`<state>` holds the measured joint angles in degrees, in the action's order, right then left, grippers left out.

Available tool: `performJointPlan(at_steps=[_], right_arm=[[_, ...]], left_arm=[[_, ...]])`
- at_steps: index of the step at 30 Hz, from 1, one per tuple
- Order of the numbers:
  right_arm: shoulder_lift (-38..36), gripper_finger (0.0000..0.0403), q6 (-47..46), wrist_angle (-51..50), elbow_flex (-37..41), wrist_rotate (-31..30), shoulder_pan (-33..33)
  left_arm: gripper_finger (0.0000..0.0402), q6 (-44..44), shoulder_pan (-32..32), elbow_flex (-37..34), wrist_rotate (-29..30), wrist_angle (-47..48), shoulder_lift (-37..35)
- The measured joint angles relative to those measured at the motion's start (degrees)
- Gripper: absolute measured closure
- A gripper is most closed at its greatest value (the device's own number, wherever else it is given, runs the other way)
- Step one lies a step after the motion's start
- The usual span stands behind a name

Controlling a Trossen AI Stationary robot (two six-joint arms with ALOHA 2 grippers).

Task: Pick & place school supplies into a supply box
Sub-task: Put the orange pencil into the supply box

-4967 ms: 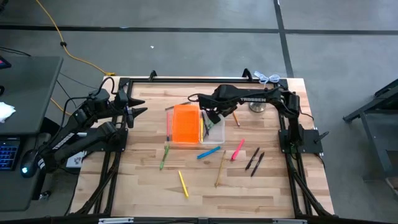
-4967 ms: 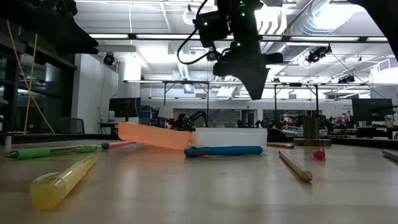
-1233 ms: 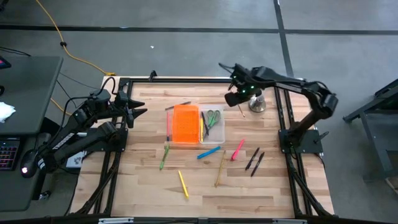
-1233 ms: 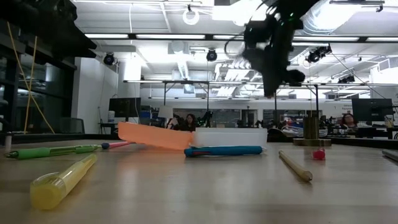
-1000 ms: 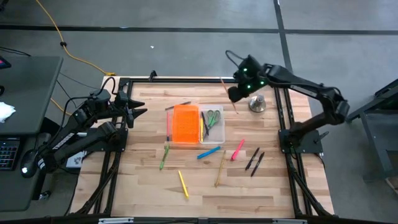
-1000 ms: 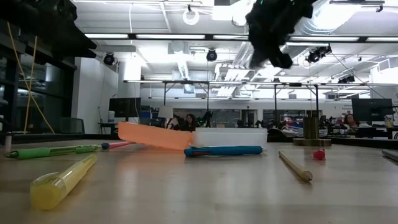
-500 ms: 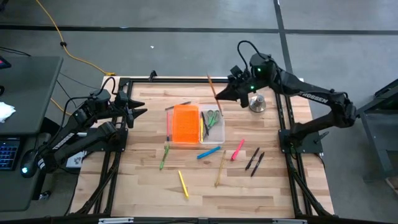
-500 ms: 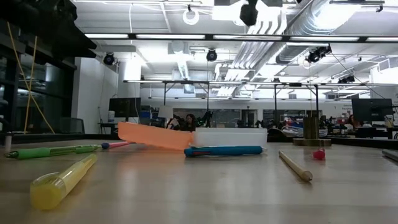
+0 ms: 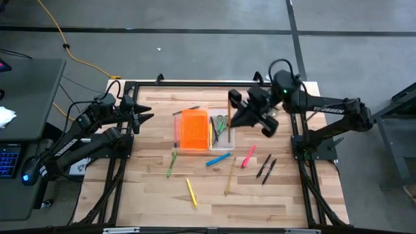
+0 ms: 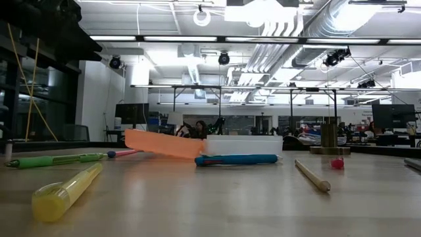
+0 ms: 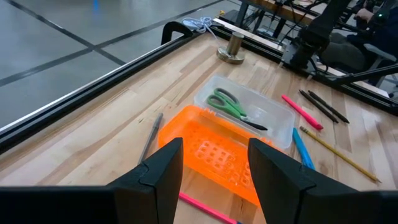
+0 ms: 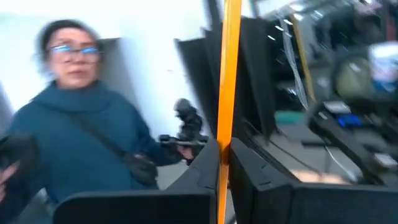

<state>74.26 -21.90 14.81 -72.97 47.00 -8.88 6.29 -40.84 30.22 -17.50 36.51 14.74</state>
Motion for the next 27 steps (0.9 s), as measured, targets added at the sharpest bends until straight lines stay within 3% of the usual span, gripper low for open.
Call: performJointPlan(at_steps=[7,17,21,27], right_arm=[[0.0,0.04,5.06,7.8,-0.02,-0.79,5.67],[0.0,0.0401,6.98,8.3,-0.04,-6.84,7.93],[0.0,0.0401,6.64,5.3,-0.04,-14.32,7.86],[0.04,0.0401,2.52,-7.64,-0.04,-35.3,7.86]], left_arm=[[0.0192,-0.01,0.0,0.0,-0.04,0.0,-0.02],[0.0192,-0.01,0.0,0.0,-0.04,-0.02,-0.02],[0.0192,-0.01,0.0,0.0,-0.04,-0.02,-0.02],[0.0192,-0.01,0.0,0.0,-0.04,-0.02,-0.02]])
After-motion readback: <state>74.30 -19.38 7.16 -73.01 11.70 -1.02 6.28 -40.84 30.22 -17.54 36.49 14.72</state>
